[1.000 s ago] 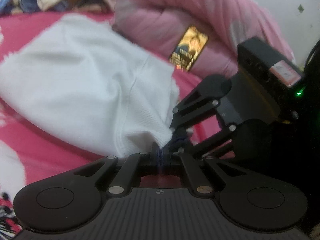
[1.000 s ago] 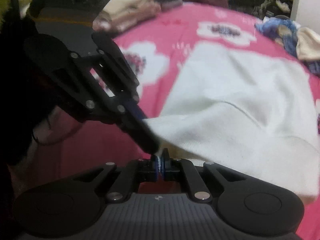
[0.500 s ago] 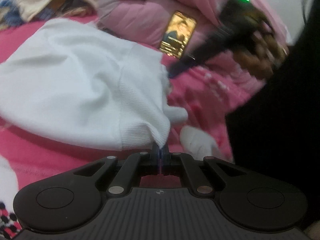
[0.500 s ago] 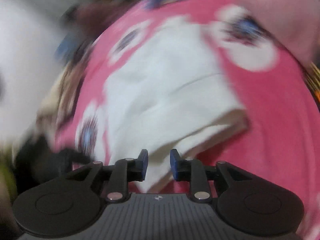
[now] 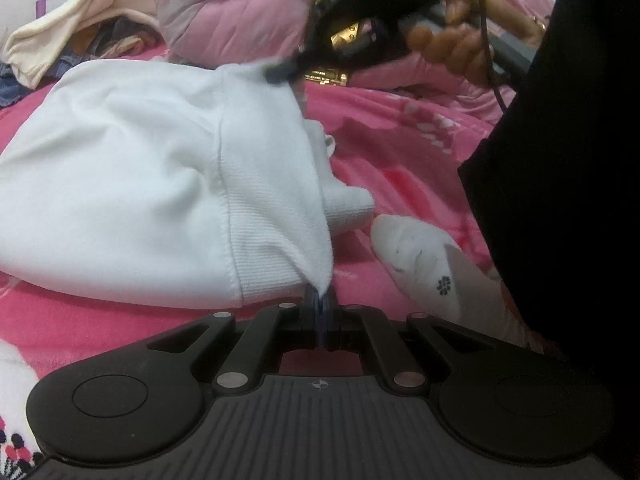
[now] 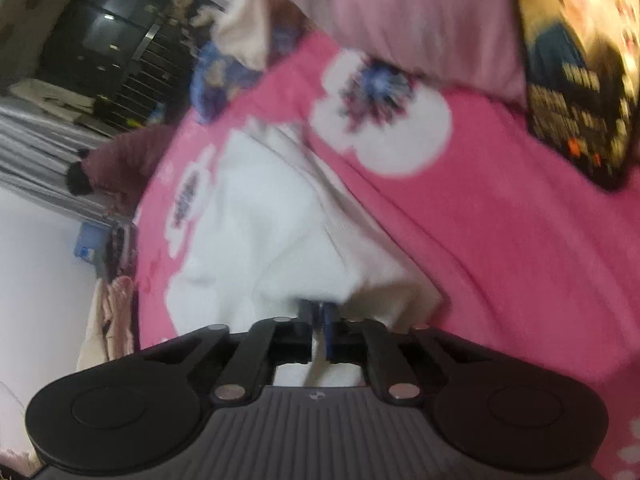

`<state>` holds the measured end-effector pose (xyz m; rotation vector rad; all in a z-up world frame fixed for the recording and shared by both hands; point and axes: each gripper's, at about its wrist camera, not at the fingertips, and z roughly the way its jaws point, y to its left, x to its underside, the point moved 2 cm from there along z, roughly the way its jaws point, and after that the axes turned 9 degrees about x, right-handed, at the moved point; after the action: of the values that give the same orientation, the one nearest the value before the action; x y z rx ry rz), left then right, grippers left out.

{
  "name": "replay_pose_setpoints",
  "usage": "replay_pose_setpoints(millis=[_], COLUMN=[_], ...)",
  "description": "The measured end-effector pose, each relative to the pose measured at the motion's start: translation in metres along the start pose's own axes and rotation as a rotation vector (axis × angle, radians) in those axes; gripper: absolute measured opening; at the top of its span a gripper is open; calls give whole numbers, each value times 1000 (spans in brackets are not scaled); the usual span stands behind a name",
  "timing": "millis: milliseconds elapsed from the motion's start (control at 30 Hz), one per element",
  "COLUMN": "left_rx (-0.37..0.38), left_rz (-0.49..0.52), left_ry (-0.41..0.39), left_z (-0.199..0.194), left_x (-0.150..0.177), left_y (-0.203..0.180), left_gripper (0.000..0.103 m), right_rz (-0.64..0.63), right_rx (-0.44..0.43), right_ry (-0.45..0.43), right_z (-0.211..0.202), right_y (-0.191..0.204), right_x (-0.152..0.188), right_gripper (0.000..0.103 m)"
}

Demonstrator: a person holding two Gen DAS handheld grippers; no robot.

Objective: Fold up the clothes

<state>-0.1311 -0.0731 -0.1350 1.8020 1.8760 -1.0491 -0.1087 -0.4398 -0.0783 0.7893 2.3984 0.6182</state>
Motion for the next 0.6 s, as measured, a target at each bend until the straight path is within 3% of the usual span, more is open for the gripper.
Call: replay_pose_setpoints(millis=[200,300,367,433,600], left_rx=[61,114,120,130,126], left_rz=[31,134,221,248,101], left_ry=[-59,-49,-11,31,93], left_z=[-15,-10,1,8,4], left_x=[-12,-13,-7,0,2], left_y=[-10,-31,-43,-43,-20], left_gripper=[0,0,0,0,0], right_rz=[-181,-287,-297,-299,-311], right_rx=[4,127,213,246,394], right_ry=[-163,-206,-142,-102,23], right_z=[-34,-46,-33,-22,6], right_y=[34,37,22,11,-15], right_x=[-20,-32,-35,-31,-11], right_gripper=[1,1,1,1,3])
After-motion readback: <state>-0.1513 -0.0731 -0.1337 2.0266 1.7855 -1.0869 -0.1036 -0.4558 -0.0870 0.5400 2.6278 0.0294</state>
